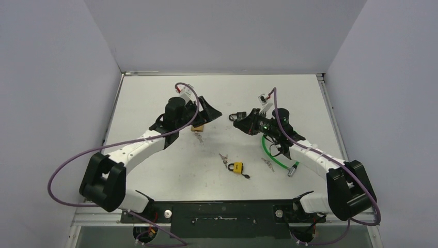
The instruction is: Unlock with the key
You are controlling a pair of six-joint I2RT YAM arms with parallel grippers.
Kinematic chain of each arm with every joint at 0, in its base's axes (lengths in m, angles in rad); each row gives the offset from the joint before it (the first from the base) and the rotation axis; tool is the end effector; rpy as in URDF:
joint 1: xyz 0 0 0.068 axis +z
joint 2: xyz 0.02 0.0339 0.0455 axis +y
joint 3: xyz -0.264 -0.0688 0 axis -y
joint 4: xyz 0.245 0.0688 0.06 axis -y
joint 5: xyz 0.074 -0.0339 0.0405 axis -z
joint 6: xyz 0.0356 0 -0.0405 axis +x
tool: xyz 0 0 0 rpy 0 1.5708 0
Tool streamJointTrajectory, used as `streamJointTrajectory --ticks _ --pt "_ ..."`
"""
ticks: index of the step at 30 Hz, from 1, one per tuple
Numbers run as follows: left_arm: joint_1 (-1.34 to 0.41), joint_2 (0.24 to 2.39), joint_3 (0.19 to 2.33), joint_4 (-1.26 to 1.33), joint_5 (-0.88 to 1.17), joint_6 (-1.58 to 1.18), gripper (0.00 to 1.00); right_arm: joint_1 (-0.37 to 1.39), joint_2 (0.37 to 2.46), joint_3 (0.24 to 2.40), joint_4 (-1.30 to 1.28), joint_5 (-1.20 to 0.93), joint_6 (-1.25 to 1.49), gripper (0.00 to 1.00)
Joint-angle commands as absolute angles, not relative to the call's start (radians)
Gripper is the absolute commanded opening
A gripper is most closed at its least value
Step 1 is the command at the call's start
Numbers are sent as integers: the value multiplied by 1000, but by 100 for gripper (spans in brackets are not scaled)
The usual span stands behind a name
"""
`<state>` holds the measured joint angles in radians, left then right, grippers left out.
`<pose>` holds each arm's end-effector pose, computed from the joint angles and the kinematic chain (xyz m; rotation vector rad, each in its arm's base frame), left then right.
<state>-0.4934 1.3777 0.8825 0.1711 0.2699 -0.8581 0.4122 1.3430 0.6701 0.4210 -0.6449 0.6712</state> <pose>0.2739 -0.1581 0.2745 -0.1751 2.0539 -1.1399 0.2558 0.1352 0.2394 -0.2457 1.9726 1.3200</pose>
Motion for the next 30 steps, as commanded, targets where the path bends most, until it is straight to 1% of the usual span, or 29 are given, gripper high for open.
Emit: streamJointTrajectory --ticks 1,4,10,13,17,20,23,26,30 --pt "-555 1536 995 247 201 -907 76 374 1272 667 259 -443 581 0" --pt "-591 1668 1079 303 202 -938 74 348 1246 646 212 -395 584 0" --pt "-628 1914 1235 415 223 -992 70 321 1193 605 158 -371 571 0" --pt "-644 2004 1299 427 170 -993 68 316 1172 587 140 -355 568 0" --pt "-669 2075 1432 245 40 -927 69 310 1154 570 123 -353 571 0" --pt "-703 2126 1522 117 -75 -879 71 308 1147 563 113 -347 568 0" --pt "-722 2194 1629 -10 -139 -846 72 305 1145 563 99 -338 564 0" --pt "-736 2263 1730 -131 -203 -818 78 303 1129 560 81 -327 555 0" --pt "-758 2336 1849 -277 -299 -791 84 300 1107 556 53 -314 547 0"
